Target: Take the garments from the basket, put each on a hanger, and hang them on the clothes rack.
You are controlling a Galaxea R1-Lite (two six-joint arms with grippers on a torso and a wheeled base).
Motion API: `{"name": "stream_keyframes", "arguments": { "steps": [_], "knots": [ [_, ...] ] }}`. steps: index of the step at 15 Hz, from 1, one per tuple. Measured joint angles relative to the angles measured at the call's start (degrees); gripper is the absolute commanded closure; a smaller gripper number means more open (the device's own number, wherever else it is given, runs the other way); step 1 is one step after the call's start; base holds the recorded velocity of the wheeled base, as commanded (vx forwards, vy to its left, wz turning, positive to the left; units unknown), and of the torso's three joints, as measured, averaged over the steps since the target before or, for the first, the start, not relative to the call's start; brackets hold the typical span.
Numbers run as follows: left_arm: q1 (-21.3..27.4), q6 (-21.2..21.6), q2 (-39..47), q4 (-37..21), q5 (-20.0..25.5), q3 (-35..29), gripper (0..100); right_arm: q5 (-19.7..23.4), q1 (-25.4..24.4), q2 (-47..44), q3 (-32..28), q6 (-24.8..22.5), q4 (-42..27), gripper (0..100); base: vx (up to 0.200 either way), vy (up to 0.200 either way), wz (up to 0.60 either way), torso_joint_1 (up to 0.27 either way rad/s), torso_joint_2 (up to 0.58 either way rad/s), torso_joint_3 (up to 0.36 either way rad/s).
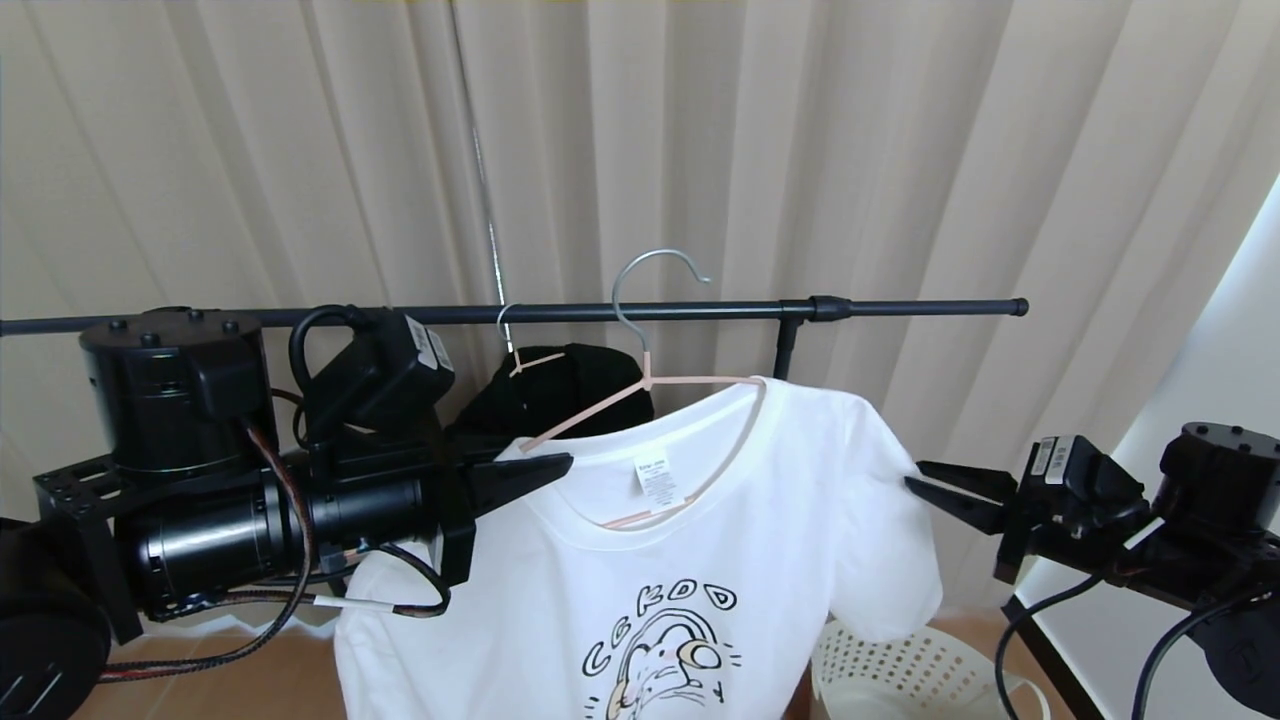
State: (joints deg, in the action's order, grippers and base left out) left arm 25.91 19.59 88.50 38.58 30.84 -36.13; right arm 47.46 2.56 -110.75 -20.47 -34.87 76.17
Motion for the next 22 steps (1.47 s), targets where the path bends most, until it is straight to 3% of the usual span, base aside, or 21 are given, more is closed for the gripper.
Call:
{"name": "stream_keyframes", "arguments": {
  "steps": [14,22],
  "knots": [
    [-0.41,0.02,-0.17,-0.02,0.02,0.02,100,-0.09,4.60,-2.45,-4.22,0.35,-0.27,100,0.000,0.000,0.00,0.000,0.00,0.000],
    [-0.66,0.02,-0.16,-0.02,0.00,0.17,100,-0.35,4.74,-2.65,-4.33,0.40,-0.90,100,0.000,0.000,0.00,0.000,0.00,0.000]
  ]
}}
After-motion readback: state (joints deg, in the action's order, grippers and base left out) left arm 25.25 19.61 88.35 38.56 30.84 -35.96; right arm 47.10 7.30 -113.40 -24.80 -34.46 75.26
